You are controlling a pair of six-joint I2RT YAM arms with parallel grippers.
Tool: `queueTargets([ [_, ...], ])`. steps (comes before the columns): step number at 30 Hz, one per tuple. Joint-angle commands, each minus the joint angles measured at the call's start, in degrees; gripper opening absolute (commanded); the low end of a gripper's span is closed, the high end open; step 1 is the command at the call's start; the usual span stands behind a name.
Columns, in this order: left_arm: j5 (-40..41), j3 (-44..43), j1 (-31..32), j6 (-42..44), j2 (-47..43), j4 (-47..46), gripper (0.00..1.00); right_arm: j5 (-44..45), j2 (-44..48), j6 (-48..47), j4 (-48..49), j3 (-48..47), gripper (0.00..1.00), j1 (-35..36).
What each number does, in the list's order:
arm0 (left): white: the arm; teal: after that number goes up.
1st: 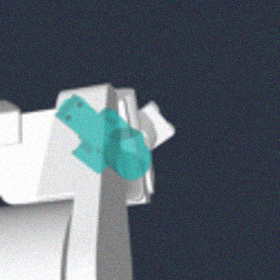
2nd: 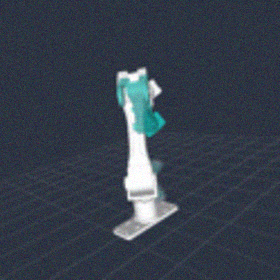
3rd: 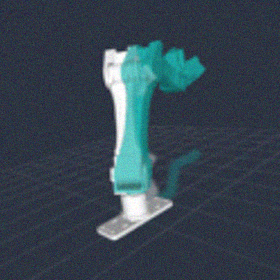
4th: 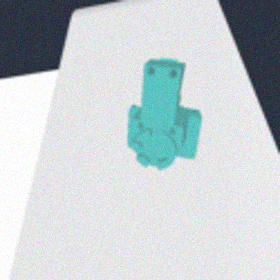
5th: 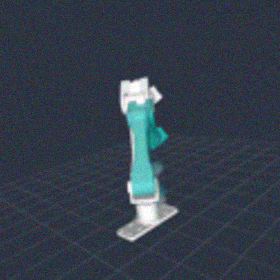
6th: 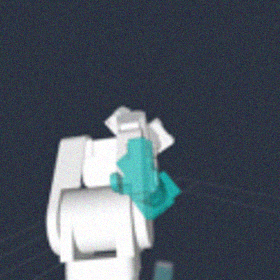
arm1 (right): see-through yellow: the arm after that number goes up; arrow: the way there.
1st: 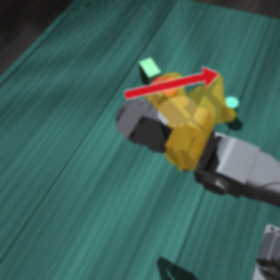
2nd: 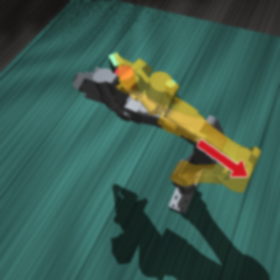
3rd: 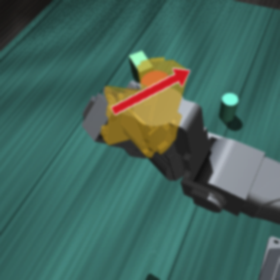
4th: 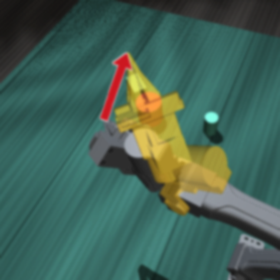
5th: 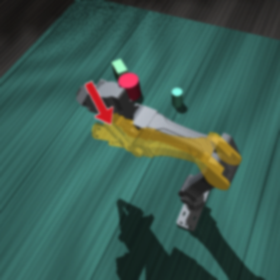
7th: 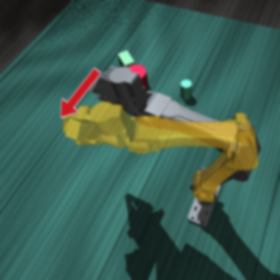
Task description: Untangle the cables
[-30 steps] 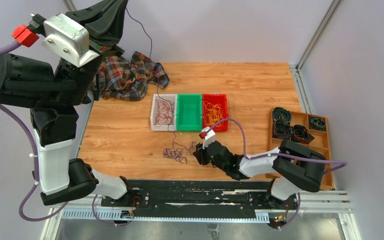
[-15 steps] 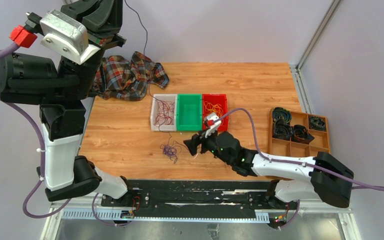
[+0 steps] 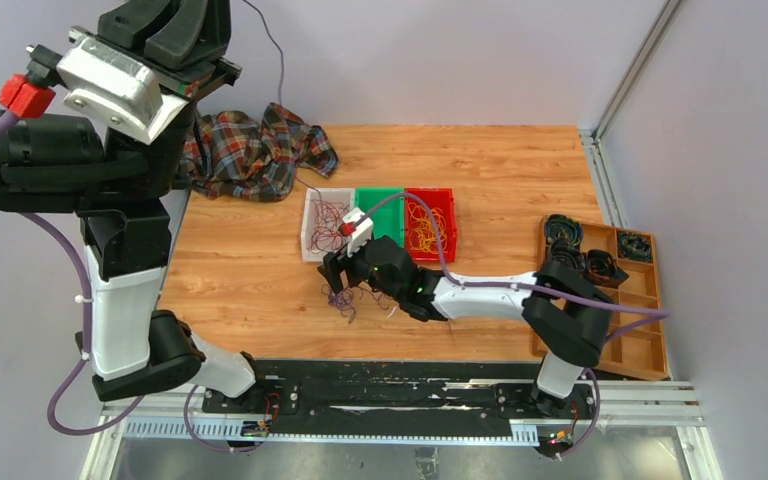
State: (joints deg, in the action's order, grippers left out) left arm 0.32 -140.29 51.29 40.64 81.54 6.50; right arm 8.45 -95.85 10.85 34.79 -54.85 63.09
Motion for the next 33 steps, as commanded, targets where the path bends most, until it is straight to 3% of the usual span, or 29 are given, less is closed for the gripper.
queueTargets([
  [1, -4.85, -2.17, 0.30, 4.55, -0.67, -6.73, 0.00, 0.02, -4.25, 1.48, 1.10, -3.52, 0.73, 1.16],
  [10, -11.66, -8.33, 0.30, 14.07, 2.68, -19.00, 0.01, -2.20, -9.38, 8.89, -1.01, -3.79, 0.54, 1.16],
  [15, -13.25, -9.78, 0.30, 17.75, 4.12, -27.26, 0.01, -2.02, -9.63, 11.50, -16.50, -6.85, 0.49, 0.14],
  [22, -14.73, -11.27, 0.30, 21.73, 4.28, -30.32, 0.01, 2.01, -0.94, 14.15, -8.63, 11.79, 0.45, -0.60],
  [33, -14.10, -10.29, 0.30, 23.36, 2.96, -30.23, 0.01, 10.88, 15.15, 19.10, -4.69, 37.31, 0.46, -2.35],
])
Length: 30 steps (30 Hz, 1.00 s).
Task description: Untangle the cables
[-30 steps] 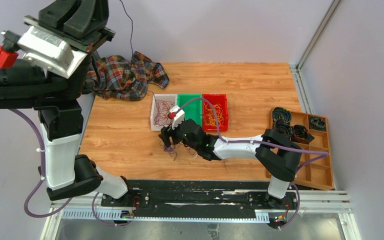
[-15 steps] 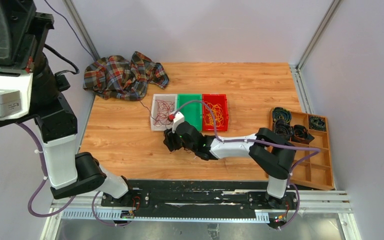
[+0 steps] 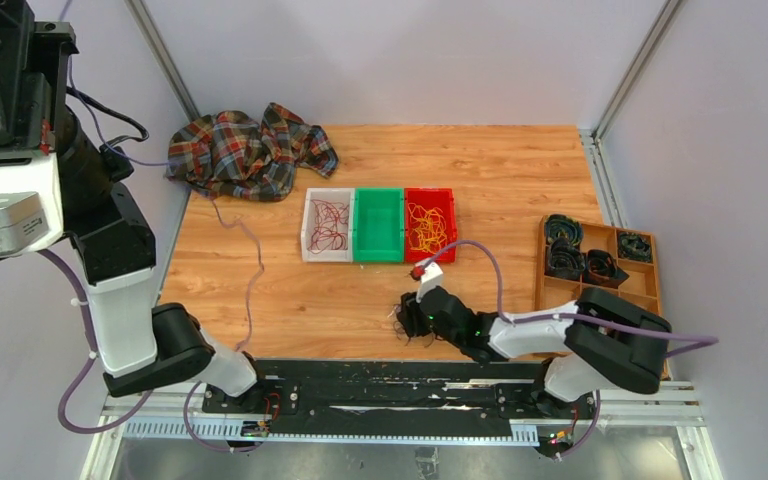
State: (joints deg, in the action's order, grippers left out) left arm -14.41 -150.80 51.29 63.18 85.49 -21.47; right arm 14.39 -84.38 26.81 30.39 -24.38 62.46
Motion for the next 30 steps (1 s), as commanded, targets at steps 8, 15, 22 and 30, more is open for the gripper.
queueTargets([
  [8, 4.92, 20.18, 0.30, -2.53, -9.46, -2.12, 0.01, 5.40, 18.88, -1.74, -8.72, 3.81, 0.66, -1.90],
  [15, 4.41, 35.58, 0.30, -3.24, -14.84, -0.85, 0.01, 4.00, 26.19, -2.77, -14.86, 0.24, 0.75, -1.81],
  [22, 6.13, 45.28, 0.30, -5.37, -17.20, -0.85, 0.01, 3.98, 27.32, -1.73, -12.89, -3.46, 0.75, -1.77],
  [30, 7.46, 51.88, 0.30, -7.02, -15.83, -0.93, 0.01, 7.76, 19.94, -2.63, -11.28, -13.33, 0.73, -1.90],
])
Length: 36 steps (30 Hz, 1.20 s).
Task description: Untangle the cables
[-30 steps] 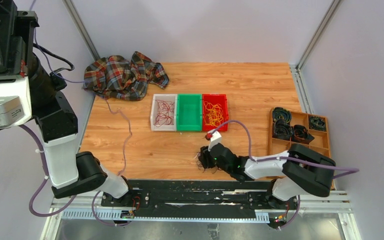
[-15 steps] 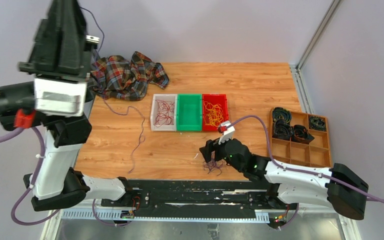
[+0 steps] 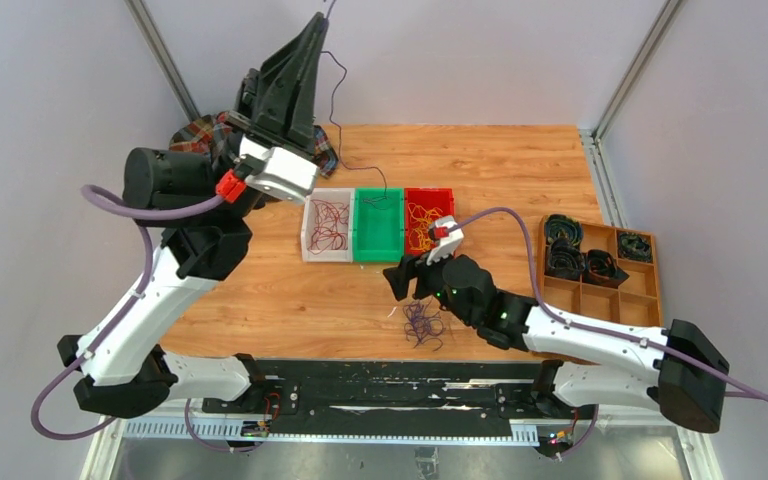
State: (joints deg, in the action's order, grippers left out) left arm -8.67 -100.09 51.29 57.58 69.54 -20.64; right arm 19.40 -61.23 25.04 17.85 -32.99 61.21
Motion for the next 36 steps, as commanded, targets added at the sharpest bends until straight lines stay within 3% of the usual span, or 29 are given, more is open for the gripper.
queueTargets([
  [1, 1.92, 1.41, 0.30, -1.42, 0.53, -1.77, 0.00, 3.21, -4.02, -0.79, 1.15, -5.61, 0.73, -0.65],
  [8, 3.47, 1.90, 0.30, -0.97, 2.53, -1.88, 0.01, 7.71, -8.41, -3.60, 1.40, -8.34, 0.73, -2.11],
  [19, 4.67, 0.16, 0.30, 0.07, 4.99, -1.94, 0.01, 3.29, -10.53, -3.81, 1.48, -9.47, 0.70, -4.52],
  [36, 9.66, -1.46, -1.86, 1.62, 8.37, -2.03, 0.01, 4.11, -2.55, -3.56, -2.52, -3.19, 0.69, -5.01],
])
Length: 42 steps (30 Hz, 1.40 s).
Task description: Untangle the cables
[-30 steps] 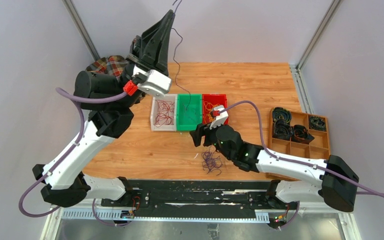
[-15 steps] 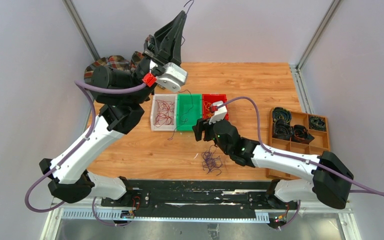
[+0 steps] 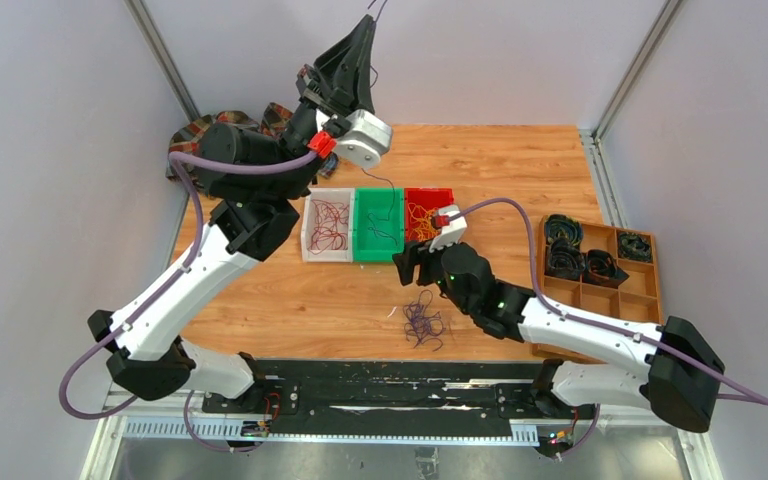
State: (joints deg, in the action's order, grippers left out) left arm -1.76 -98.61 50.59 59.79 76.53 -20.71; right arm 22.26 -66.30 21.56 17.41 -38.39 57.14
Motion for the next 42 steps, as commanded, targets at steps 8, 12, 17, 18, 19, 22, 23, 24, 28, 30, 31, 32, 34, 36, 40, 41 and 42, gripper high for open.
queueTargets([
  [8, 3.30, -5.95, -4.55, -2.69, 5.56, -1.97, 0.01, 2.42, 6.91, 1.04, -3.92, 5.96, 0.68, -1.15],
  [12, 2.93, -6.94, -6.01, -3.54, 7.34, -2.05, 0.01, 2.82, 8.78, 1.72, -4.75, 7.51, 0.68, -1.14],
  [17, 3.24, -7.91, -7.36, -4.34, 9.03, -2.05, 0.01, 2.88, 10.41, 1.83, -5.80, 8.45, 0.68, -1.18],
  [18, 3.28, -7.91, -7.54, -4.60, 9.21, -2.05, 0.01, 2.88, 10.59, 1.83, -5.91, 8.52, 0.68, -1.28],
  [19, 3.38, -7.92, -7.67, -4.79, 9.37, -2.05, 0.01, 2.88, 10.79, 1.82, -5.82, 8.71, 0.68, -1.31],
  [22, 3.52, -7.85, -7.95, -5.10, 9.74, -2.05, 0.01, 2.88, 10.78, 2.10, -5.82, 8.87, 0.68, -1.33],
  [23, 3.53, -7.90, -7.96, -5.17, 9.84, -2.05, 0.01, 2.88, 10.71, 2.18, -5.82, 8.86, 0.68, -1.33],
  [24, 3.50, -8.03, -7.96, -5.21, 9.93, -2.10, 0.01, 2.88, 10.61, 2.24, -5.81, 8.86, 0.68, -1.33],
  [28, 3.28, -9.37, -8.05, -4.94, 10.61, -2.40, 0.01, 2.71, 10.33, 2.67, -5.74, 9.10, 0.68, -1.33],
  [30, 3.34, -11.04, -8.04, -4.73, 11.20, -2.41, 0.01, 2.70, 10.45, 2.72, -5.80, 9.20, 0.68, -1.33],
  [31, 3.41, -11.77, -8.05, -4.62, 11.48, -2.47, 0.01, 2.70, 10.48, 2.71, -5.82, 9.29, 0.68, -1.33],
  [32, 3.45, -12.19, -8.05, -4.75, 11.66, -2.55, 0.01, 2.74, 10.66, 2.70, -5.89, 9.42, 0.68, -1.33],
  [34, 3.34, -12.42, -8.05, -4.57, 11.75, -2.58, 0.01, 2.86, 10.88, 2.74, -6.08, 9.60, 0.68, -1.33],
  [36, 3.35, -11.91, -8.00, -4.40, 11.69, -2.58, 0.01, 2.88, 11.13, 2.77, -6.25, 9.88, 0.68, -1.32],
  [40, 3.72, -10.43, -8.05, -4.16, 11.52, -3.01, 0.01, 2.88, 11.61, 3.06, -6.37, 10.50, 0.68, -1.37],
  [41, 3.87, -10.01, -8.08, -4.07, 11.53, -3.06, 0.01, 2.88, 11.70, 3.09, -6.42, 10.60, 0.68, -1.41],
  [42, 3.90, -9.52, -8.22, -4.07, 11.41, -3.17, 0.01, 2.88, 11.79, 3.06, -6.62, 10.69, 0.68, -1.42],
])
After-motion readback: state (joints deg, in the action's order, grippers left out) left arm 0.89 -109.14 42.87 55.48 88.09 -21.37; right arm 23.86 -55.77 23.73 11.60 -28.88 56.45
